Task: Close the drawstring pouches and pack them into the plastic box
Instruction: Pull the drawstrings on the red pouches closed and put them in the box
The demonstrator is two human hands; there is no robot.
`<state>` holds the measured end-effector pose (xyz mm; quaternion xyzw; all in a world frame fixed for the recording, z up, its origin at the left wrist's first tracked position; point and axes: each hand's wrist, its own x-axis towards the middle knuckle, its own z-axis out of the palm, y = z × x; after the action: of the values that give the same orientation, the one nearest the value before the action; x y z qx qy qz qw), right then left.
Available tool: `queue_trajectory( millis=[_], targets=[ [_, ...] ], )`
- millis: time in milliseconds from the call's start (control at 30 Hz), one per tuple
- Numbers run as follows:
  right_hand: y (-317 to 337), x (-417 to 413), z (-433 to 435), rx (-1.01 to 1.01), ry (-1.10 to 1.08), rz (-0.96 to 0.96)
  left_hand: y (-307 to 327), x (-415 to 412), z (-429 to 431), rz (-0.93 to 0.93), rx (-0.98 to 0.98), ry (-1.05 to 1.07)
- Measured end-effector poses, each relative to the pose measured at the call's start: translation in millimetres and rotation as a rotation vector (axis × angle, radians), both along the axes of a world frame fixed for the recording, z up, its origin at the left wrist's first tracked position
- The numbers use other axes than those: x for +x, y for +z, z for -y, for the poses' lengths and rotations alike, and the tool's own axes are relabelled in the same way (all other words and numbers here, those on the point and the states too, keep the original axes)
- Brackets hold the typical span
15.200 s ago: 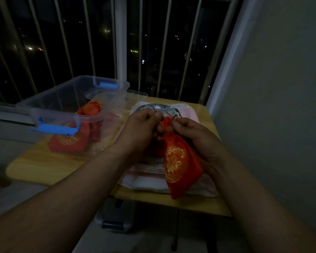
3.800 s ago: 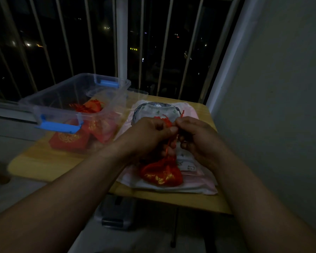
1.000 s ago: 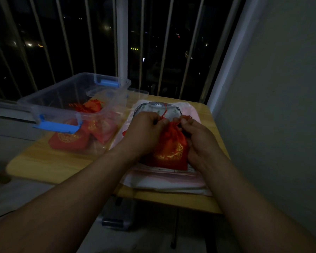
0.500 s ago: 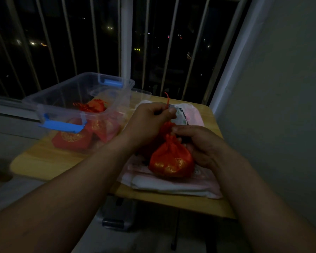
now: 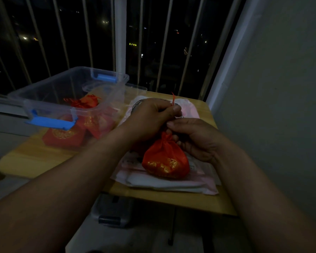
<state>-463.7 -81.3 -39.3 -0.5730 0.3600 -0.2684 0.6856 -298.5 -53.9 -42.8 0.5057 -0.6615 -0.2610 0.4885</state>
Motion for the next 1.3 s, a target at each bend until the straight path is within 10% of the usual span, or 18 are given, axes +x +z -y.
queue_trajectory(
  millis=[433,1300],
  targets=[
    [2,-19,3,-0.019,-0.154,0.069,5,15,-18,0.419,0.074,-0.006],
    [0,-22,1,-0.410,-0.104,-0.211,-1,9,-21,0.227,0.116,-0.062]
  ],
)
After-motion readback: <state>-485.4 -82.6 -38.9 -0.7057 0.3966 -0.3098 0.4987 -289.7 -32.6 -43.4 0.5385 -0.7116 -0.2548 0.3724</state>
